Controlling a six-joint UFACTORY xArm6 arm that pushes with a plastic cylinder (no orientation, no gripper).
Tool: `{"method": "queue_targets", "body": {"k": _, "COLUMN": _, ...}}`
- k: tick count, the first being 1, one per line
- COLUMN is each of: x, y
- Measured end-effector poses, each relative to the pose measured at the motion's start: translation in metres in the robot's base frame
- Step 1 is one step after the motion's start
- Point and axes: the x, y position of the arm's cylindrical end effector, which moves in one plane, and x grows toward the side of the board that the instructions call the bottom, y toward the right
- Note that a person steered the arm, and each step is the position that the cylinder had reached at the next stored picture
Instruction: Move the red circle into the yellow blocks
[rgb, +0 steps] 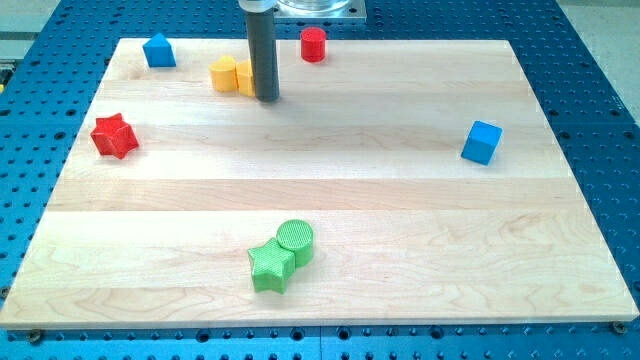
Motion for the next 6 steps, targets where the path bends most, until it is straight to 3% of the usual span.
{"method": "queue_targets", "body": {"k": 1, "x": 0.009, "y": 0.034}}
{"method": "queue_targets", "body": {"k": 3, "x": -0.075, "y": 0.118}}
{"method": "queue_targets", "body": {"k": 4, "x": -0.106, "y": 0.125}}
{"method": "queue_targets", "body": {"k": 5, "x": -0.118, "y": 0.079}}
{"method": "queue_targets", "body": {"k": 6, "x": -0.106, "y": -0.005}}
